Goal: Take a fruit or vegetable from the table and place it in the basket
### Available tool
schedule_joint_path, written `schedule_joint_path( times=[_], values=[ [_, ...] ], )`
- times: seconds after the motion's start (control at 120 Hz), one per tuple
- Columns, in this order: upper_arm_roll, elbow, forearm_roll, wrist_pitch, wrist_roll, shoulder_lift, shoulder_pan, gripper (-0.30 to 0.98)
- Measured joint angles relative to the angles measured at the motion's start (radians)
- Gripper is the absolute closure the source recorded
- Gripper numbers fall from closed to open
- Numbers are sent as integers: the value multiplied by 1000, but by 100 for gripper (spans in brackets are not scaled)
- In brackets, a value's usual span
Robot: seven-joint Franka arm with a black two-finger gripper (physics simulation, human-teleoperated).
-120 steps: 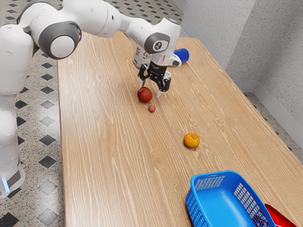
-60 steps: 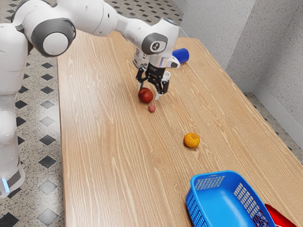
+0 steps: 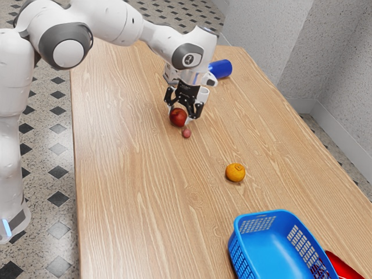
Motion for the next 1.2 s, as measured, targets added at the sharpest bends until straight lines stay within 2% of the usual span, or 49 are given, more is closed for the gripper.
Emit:
schedule_joint_path(
  times=[0.192,0.35,0.492,0.608,0.675,0.85,0.967,1.033,1.158,1.2],
  values=[
    [0,2,3,-5,-2,-13,-4,27],
    [-4,7,7,-35,-4,-117,-17,29],
    [-12,21,14,-76,-8,-211,-95,29],
    [-29,113,18,-115,-16,-226,-165,30],
    [-112,155,19,-134,-25,-225,-142,32],
    [-444,228,18,-168,-72,-219,-19,29],
    [-637,258,20,-173,-115,-175,-13,30],
    [-714,264,23,-170,-140,-154,-97,29],
    [-794,270,41,-155,-188,-104,-429,32],
    [-800,275,53,-150,-204,-82,-491,31]
  ],
)
